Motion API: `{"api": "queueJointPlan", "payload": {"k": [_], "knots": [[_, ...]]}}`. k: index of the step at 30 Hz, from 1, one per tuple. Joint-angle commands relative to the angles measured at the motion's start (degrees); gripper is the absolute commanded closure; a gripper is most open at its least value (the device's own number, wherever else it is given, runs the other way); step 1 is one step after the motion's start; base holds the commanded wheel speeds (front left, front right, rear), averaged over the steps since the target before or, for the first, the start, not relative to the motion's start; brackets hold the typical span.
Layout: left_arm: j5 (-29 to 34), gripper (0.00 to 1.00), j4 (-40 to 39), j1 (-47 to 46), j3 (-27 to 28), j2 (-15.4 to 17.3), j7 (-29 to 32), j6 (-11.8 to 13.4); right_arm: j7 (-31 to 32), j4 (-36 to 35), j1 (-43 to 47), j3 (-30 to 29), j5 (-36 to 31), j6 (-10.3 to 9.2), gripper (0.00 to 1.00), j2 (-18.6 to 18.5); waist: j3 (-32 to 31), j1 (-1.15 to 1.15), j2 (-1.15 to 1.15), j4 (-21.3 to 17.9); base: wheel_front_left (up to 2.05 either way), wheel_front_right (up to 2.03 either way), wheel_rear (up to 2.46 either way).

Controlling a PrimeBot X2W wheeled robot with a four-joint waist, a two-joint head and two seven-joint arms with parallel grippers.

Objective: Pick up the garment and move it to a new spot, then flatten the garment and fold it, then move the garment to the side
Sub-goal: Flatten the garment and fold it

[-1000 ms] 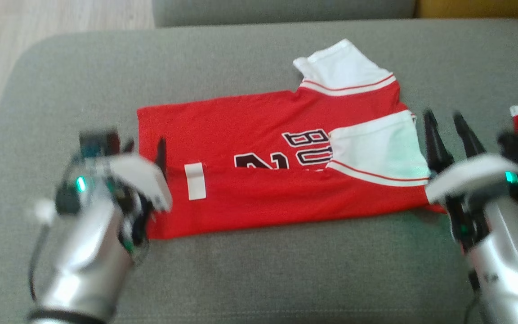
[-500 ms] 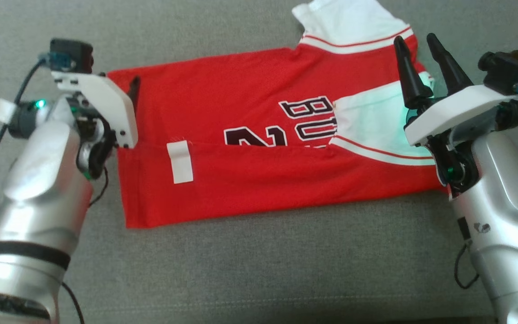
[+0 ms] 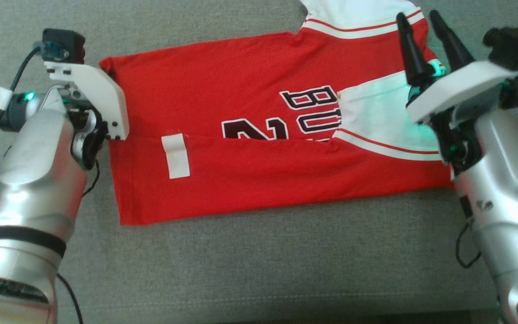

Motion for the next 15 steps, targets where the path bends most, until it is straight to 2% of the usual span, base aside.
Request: {"api": "queueJointPlan", "payload": {"k": [1, 6, 15], "knots": [[-0.26, 1.0, -0.71, -2.2, 1.5, 1.89, -0.56, 0.07, 0.24, -1.03, -2.27, 0.24, -0.22, 0.37, 0.0, -0.15, 0.47, -0.01, 0.0, 0.36, 0.0, 0.0, 0.0], [-0.37, 1.0, -0.46, -3.55, 0.85, 0.33, -1.77, -0.45, 2.11, 4.04, -7.63, -0.49, -1.92, 0.37, 0.0, -0.57, 2.27, -0.01, 0.0, 2.02, 0.0, 0.0, 0.0], [-0.26, 1.0, -1.36, -5.64, -1.13, -3.96, -6.66, -2.73, 7.52, 17.32, -20.22, -2.9, -8.89, 0.37, 0.0, -4.48, 5.17, -0.01, 0.0, 7.69, 0.0, 0.0, 0.0]]}}
